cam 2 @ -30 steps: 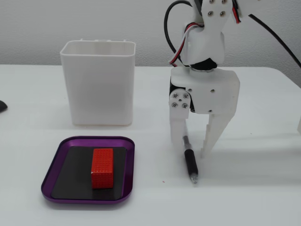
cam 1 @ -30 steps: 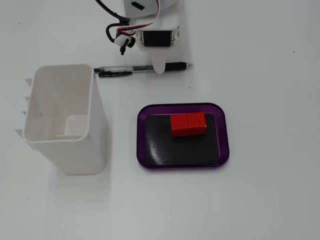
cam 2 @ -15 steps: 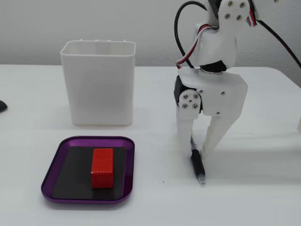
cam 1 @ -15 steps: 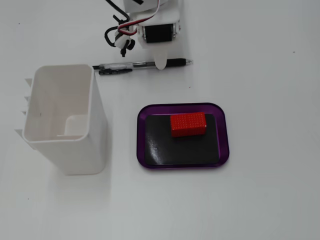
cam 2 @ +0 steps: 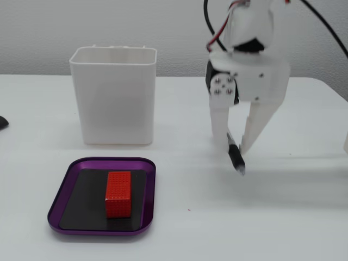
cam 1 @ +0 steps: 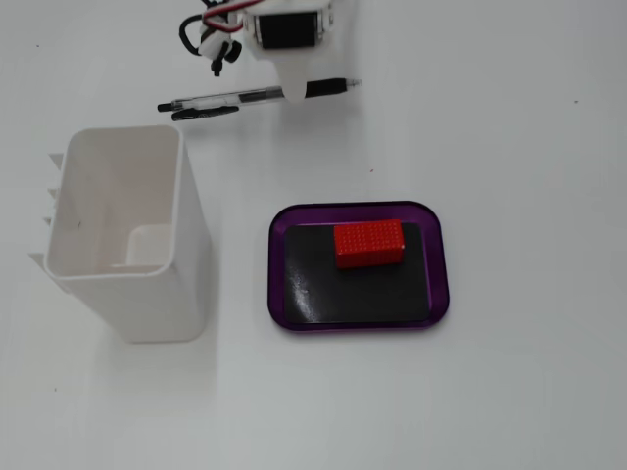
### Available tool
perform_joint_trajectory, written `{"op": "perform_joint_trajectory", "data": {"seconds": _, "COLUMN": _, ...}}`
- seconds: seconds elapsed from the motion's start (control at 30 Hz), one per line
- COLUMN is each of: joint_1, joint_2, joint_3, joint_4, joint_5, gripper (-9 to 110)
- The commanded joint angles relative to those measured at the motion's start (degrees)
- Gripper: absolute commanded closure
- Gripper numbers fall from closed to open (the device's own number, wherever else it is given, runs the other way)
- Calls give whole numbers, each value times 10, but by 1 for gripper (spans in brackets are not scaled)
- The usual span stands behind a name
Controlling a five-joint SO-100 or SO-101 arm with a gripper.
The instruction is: Pick up the pen and put it in the pen holder.
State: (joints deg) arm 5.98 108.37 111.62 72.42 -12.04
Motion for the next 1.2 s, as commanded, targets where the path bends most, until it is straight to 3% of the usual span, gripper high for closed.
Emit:
{"op": "perform_joint_trajectory", "data": {"seconds": 0.0, "joint_1": -1, "joint_2": 78, "joint_3": -98, "joint_4": 62, "joint_5": -26, "gripper": 102}}
{"op": "perform_joint_trajectory", "data": {"seconds": 0.37, "joint_1": 79, "joint_2": -87, "joint_3": -276, "joint_4": 82, "joint_5": -175, "gripper": 102}}
{"op": "perform_joint_trajectory", "data": {"seconds": 0.57, "joint_1": 77, "joint_2": -142, "joint_3": -459, "joint_4": 174, "joint_5": -227, "gripper": 102}}
{"op": "perform_joint_trajectory", "data": {"seconds": 0.73, "joint_1": 82, "joint_2": -149, "joint_3": -592, "joint_4": 240, "joint_5": -236, "gripper": 102}}
{"op": "perform_joint_trajectory", "data": {"seconds": 1.17, "joint_1": 92, "joint_2": -148, "joint_3": -633, "joint_4": 233, "joint_5": -193, "gripper": 102}}
